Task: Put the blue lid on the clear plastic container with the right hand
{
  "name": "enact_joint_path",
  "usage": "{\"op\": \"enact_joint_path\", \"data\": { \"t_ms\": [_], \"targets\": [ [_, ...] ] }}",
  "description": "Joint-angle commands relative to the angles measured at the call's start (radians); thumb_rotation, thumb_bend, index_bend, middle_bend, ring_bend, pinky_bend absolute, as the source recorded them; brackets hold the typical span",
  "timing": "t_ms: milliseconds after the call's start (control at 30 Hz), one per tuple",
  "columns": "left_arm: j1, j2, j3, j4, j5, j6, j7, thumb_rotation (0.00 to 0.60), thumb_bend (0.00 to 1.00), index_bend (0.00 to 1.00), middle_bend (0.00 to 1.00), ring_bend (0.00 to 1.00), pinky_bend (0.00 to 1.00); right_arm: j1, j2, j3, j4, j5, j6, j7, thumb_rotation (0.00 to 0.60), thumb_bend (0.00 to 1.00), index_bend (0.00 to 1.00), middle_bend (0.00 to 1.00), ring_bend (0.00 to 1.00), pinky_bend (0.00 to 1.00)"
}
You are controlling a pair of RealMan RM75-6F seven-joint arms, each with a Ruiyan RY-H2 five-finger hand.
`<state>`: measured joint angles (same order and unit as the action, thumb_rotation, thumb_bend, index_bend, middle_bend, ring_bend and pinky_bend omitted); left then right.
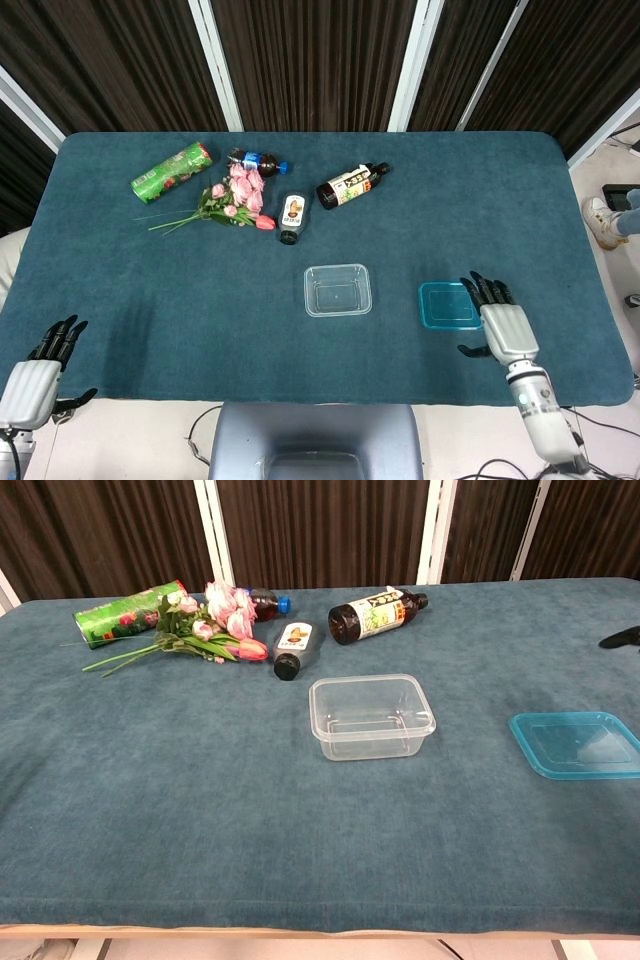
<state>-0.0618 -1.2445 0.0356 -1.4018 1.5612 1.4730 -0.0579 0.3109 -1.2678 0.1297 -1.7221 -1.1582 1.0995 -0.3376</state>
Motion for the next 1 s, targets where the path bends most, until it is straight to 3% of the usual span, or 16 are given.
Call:
{"op": "enact_joint_path", "data": {
  "t_ms": [33,400,667,1000],
  "targets": [
    [-0.001,-0.001,0.0,-0.001,-0.003,-0.004,0.0,0.6,0.48,0.05,0.0,0.0,0.32,0.074,0.006,0.035,0.064,0.086,-0.117,0.046,0.6,0.12,0.0,0.08,0.11,0.08],
    [-0.002,-0.005,0.001,0.006,-0.014,-0.021,-0.014,0.6,0.48,0.07,0.0,0.0,0.32,0.181,-0.034,0.026,0.162,0.21,-0.234,-0.025,0.6,0.12,0.0,0.07,0.08,0.0],
    [-0.003,-0.006,-0.001,0.007,-0.021,-0.029,-0.018,0.6,0.48,0.07,0.0,0.0,0.32,0.195,-0.006,-0.017,0.16,0.199,-0.256,-0.027,0.6,0.09,0.0,0.07,0.07,0.0],
    [-0.007,-0.003,0.0,-0.009,-0.028,-0.044,0.001,0.6,0.48,0.07,0.0,0.0,0.32,0.23,-0.037,-0.058,0.255,0.173,-0.263,-0.075,0.6,0.09,0.0,0.07,0.06,0.0]
  ]
}}
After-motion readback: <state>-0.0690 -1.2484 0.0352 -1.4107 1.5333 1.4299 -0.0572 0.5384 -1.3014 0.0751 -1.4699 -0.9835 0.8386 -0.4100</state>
